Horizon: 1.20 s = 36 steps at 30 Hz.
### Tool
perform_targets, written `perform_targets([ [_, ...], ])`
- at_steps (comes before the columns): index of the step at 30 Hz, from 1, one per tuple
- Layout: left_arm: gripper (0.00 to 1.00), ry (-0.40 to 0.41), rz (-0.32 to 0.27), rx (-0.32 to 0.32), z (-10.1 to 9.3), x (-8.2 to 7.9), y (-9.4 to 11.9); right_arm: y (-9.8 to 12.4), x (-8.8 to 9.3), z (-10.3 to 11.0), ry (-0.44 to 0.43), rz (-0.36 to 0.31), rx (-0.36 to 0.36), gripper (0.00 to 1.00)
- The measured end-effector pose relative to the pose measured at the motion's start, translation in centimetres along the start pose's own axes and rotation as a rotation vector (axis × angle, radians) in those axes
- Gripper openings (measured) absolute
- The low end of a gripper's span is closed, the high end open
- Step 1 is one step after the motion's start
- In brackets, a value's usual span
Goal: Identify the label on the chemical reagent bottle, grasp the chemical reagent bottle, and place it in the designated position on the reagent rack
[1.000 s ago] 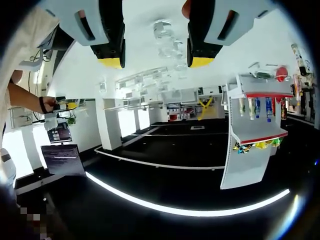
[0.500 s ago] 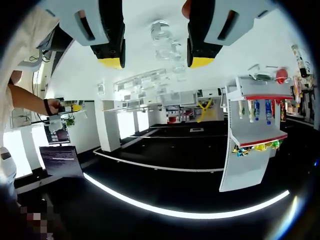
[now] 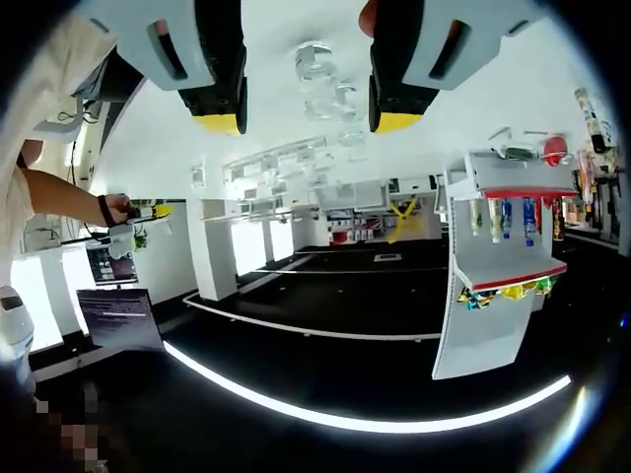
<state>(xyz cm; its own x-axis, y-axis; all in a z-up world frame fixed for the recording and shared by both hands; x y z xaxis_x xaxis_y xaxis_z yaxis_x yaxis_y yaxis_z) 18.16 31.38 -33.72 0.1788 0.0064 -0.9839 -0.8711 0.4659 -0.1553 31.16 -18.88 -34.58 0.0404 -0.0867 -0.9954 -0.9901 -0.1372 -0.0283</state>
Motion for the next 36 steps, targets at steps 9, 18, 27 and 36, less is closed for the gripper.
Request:
perform_targets([
  [9, 0.49, 0.001, 0.01, -0.006, 0.4, 0.4, 0.0, -1.5, 0.5, -0.7, 0.015, 0.019, 0.011, 0.36],
  [18, 0.49, 0.002, 0.02, -0.014, 0.7, 0.7, 0.0, -2.8, 2.1, -0.8, 0.021, 0.057, 0.007, 0.36],
  [27, 0.49, 0.006, 0.041, -0.016, 1.0, 1.3, 0.0, -4.3, 3.1, -1.3, 0.021, 0.08, 0.014, 0.37],
  [36, 0.5, 0.01, 0.062, -0.019, 1.2, 1.9, -0.1, -6.3, 4.7, -2.4, 0.023, 0.115, 0.03, 0.37],
])
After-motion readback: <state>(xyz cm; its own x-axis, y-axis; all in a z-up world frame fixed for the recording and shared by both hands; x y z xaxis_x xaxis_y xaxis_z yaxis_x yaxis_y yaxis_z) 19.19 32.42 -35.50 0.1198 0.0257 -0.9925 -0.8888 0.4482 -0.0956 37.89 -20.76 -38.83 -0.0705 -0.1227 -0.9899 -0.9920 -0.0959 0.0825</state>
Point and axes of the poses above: the point that each gripper's makers call its tool centre point, and the gripper's own axes: y roughly backward along the fingers, z roughly to its left, x roughly out of its underside, the point moved 1 cm from there along y, roughly backward along the fingers, and after that the axes turned 4 degrees about -z, right-handed, at the moved point
